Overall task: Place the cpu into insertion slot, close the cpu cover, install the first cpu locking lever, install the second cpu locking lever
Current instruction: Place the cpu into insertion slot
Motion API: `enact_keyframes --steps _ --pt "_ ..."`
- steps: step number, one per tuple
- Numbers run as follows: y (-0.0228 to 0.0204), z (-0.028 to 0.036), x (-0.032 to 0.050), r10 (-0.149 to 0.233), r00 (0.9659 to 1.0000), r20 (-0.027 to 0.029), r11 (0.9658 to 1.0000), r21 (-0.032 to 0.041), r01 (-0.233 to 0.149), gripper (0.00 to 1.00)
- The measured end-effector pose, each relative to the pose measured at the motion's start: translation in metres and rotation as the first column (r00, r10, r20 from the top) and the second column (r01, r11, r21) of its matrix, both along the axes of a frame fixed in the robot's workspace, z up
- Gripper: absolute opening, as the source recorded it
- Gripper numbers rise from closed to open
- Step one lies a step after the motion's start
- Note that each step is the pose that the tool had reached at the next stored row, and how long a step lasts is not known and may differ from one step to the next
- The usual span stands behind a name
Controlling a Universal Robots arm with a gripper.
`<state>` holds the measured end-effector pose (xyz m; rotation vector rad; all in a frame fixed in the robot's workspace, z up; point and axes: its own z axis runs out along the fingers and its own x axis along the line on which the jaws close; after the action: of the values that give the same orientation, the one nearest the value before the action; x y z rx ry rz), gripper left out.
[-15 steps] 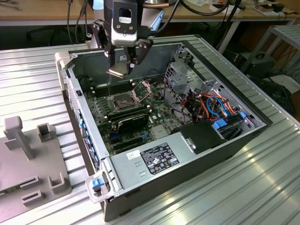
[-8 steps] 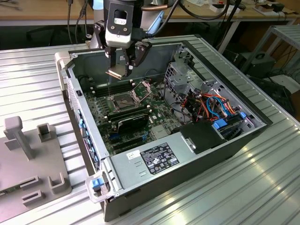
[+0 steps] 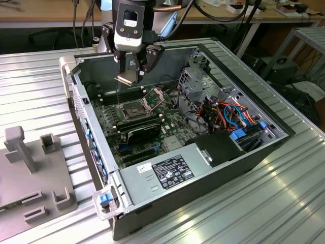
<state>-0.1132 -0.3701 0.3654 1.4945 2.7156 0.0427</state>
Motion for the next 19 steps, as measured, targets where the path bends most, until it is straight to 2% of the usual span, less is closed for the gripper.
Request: enact_keyframes --steps 3,4,5,7,12,15,18,19 --pt "0.0002 -0.0003 0.0001 -0.009 1.0 0.0001 1.0 0.0002 0.009 0.54" --pt "0.0003 -0.0009 0.0 -0.034 0.9994 0.0 0.9994 0.0 0.034 0.54" --pt "0.0003 -0.0018 0.0 -0.07 0.9975 -0.0001 0.9975 -0.0001 0.07 0.54" --pt "0.0003 -0.004 0.0001 -0.129 0.9916 0.0 0.9916 0.0 0.129 0.54" --pt "0.0053 -0.0111 0.0101 -0.143 0.9897 -0.0002 0.9897 0.0 0.143 0.54" --pt "0.0067 -0.0163 0.015 -0.157 0.9876 -0.0014 0.9876 -0.0001 0.157 0.54" --pt "0.0067 -0.0207 0.0157 -0.209 0.9778 -0.0017 0.9778 -0.0003 0.209 0.54" --pt "0.0068 -0.0226 0.0157 -0.239 0.9711 -0.0016 0.9711 -0.0002 0.239 0.54"
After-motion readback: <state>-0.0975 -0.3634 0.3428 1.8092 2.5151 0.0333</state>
